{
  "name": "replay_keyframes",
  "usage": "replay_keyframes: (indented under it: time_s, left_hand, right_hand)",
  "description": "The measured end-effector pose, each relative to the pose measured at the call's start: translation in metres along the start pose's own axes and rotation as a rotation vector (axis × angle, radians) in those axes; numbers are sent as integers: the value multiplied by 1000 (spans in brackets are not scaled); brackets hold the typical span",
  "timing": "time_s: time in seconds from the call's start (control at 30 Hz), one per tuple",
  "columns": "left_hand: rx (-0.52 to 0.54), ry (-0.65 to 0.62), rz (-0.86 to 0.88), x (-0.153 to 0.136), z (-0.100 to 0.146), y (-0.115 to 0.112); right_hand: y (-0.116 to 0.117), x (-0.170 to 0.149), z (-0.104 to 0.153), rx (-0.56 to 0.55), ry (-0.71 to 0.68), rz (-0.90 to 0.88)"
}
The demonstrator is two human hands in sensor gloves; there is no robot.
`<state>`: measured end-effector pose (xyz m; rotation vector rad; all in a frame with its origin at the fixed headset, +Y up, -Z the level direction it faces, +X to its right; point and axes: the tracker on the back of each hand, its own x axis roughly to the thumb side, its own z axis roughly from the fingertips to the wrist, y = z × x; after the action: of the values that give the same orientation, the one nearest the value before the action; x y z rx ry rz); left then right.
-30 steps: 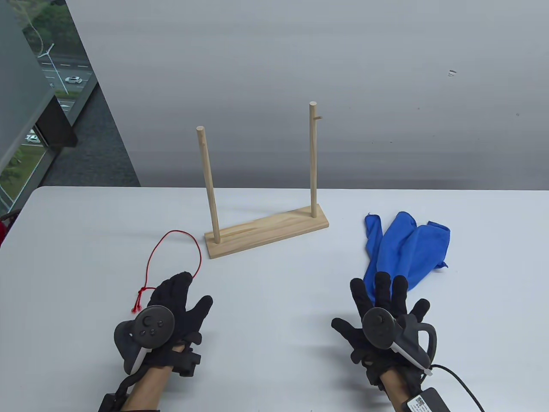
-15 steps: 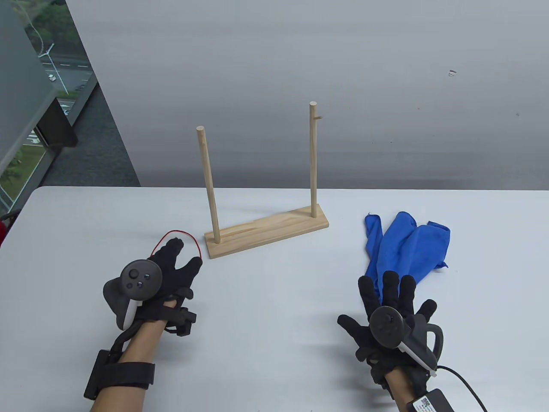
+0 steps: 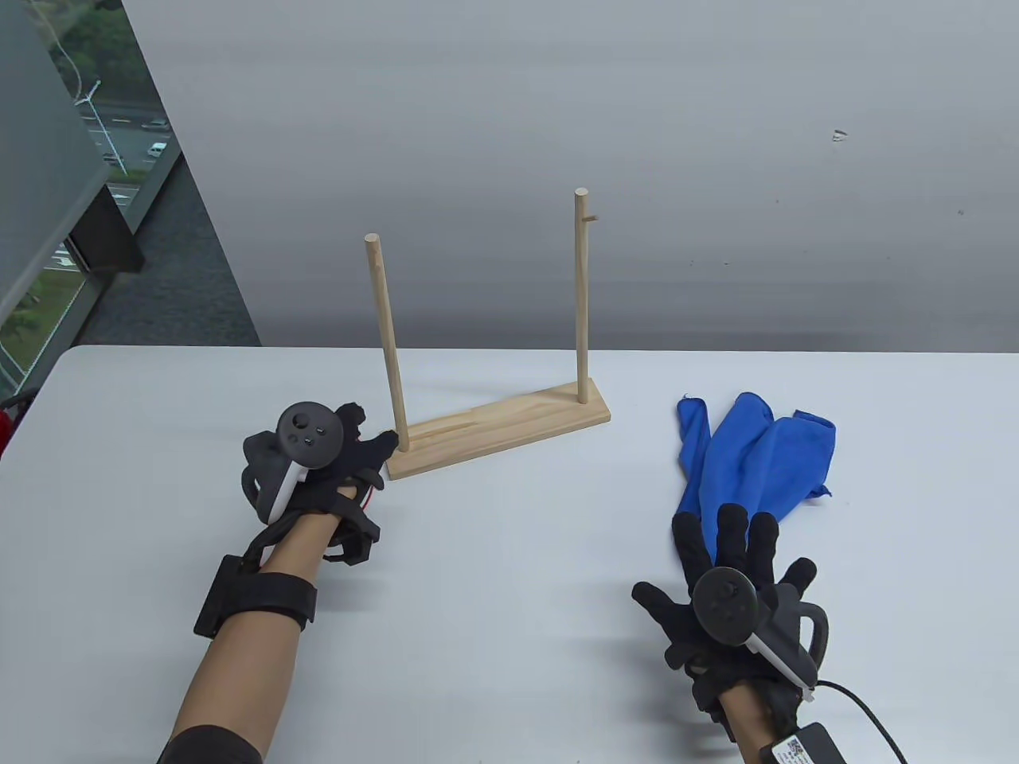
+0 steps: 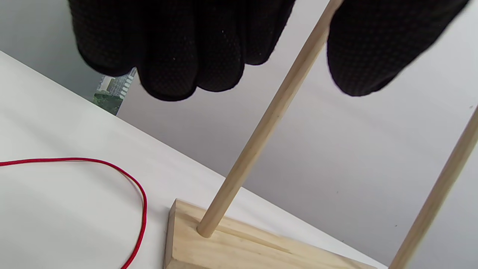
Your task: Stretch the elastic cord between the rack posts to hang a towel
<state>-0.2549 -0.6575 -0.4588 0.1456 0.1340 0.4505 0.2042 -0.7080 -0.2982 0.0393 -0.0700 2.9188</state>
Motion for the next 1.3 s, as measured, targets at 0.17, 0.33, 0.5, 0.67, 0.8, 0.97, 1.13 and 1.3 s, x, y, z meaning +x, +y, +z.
replay_keyframes:
  time_s: [0.17,0.33,0.5,0.67,0.8,0.97,1.13,1.3]
  left_hand:
    - [-50,41,-46,3,-21,-13]
    - [-81,88,-59,4,-40,-26]
    - [-96,128,-55,6,-54,-38]
    - [-116,179,-39,7,-65,-49]
    - [-113,193,-21,8,-70,-57]
    - [-108,216,6,6,-75,-66]
    - [-96,212,32,5,-79,-71]
    - [-106,219,60,3,-82,-72]
  right_hand:
    - [0,-1,0,5,3,-1]
    - [-1,-3,0,6,13,-5]
    - [-3,-6,-1,2,23,-7]
    - [-3,-7,-1,0,25,-8]
    - [-4,-8,-1,0,26,-6]
    - [-2,-9,-2,13,31,-7]
    - [-3,-10,-3,5,36,-5]
    - [-2,-10,-3,17,41,10]
